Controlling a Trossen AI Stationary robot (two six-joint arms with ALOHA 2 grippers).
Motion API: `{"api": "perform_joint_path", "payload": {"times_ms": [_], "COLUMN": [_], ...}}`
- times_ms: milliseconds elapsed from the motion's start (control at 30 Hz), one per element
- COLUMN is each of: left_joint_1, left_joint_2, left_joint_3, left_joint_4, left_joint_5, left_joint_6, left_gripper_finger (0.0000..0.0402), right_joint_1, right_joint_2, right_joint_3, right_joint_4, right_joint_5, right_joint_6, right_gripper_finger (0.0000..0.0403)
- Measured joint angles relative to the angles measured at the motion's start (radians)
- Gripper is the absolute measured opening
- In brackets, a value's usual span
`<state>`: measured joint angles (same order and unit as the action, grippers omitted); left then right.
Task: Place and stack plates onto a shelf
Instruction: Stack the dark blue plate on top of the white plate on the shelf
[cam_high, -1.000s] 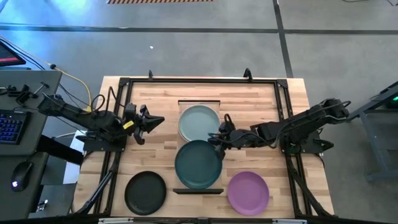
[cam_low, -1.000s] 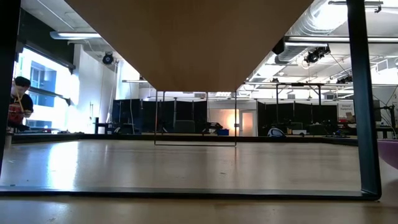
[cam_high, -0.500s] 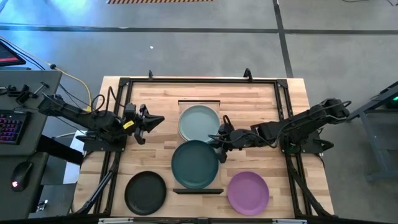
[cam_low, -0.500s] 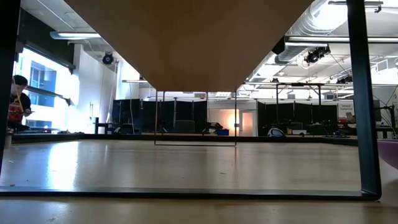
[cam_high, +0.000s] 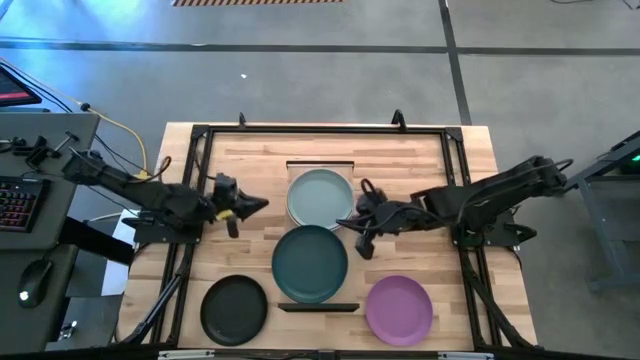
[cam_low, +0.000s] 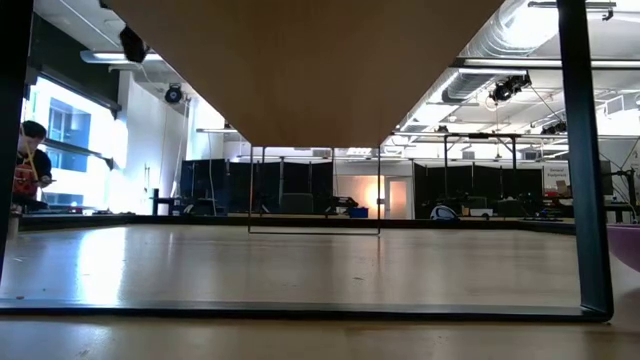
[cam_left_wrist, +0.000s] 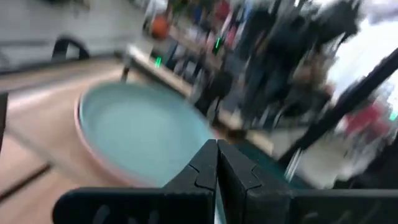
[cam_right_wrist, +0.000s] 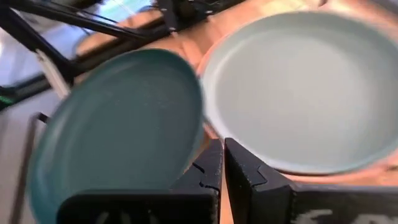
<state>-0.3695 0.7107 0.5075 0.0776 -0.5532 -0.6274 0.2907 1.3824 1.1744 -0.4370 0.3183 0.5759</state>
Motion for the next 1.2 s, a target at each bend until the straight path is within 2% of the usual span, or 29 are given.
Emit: {"api": "perform_joint_path", "payload": {"times_ms": [133, 267, 400, 567, 700, 900, 1200], "left_joint_1": [-0.041, -0.094, -0.141, -0.156, -0.156, -0.158, -0.185], "left_joint_2": [0.053, 0.101, 0.156, 0.206, 0.234, 0.282, 0.366], "left_joint_3": [0.012, 0.014, 0.006, -0.041, -0.041, -0.016, 0.037], "left_joint_4": [-0.102, -0.233, -0.292, -0.211, -0.148, -0.105, -0.075], "left_joint_5": [0.023, 0.026, -0.029, -0.032, -0.012, 0.066, 0.077], "left_joint_6": [-0.065, -0.175, -0.27, -0.347, -0.365, -0.365, -0.33], "left_gripper_finger": [0.0, 0.0, 0.0, 0.0, 0.0, 0.0, 0.0], "right_joint_1": [0.014, 0.014, -0.005, -0.023, -0.022, -0.022, -0.022], "right_joint_2": [-0.056, -0.142, -0.226, -0.259, -0.25, -0.251, -0.252], "right_joint_3": [0.053, -0.007, -0.132, -0.295, -0.349, -0.353, -0.353], "right_joint_4": [-0.198, -0.281, -0.177, 0.083, 0.218, 0.217, 0.246], "right_joint_5": [0.058, 0.078, 0.094, 0.04, 0.01, 0.007, -0.009], "right_joint_6": [-0.03, 0.034, 0.094, 0.149, 0.165, 0.166, 0.184], "right_gripper_finger": [0.0, 0.0, 0.0, 0.0, 0.0, 0.0, 0.0]}}
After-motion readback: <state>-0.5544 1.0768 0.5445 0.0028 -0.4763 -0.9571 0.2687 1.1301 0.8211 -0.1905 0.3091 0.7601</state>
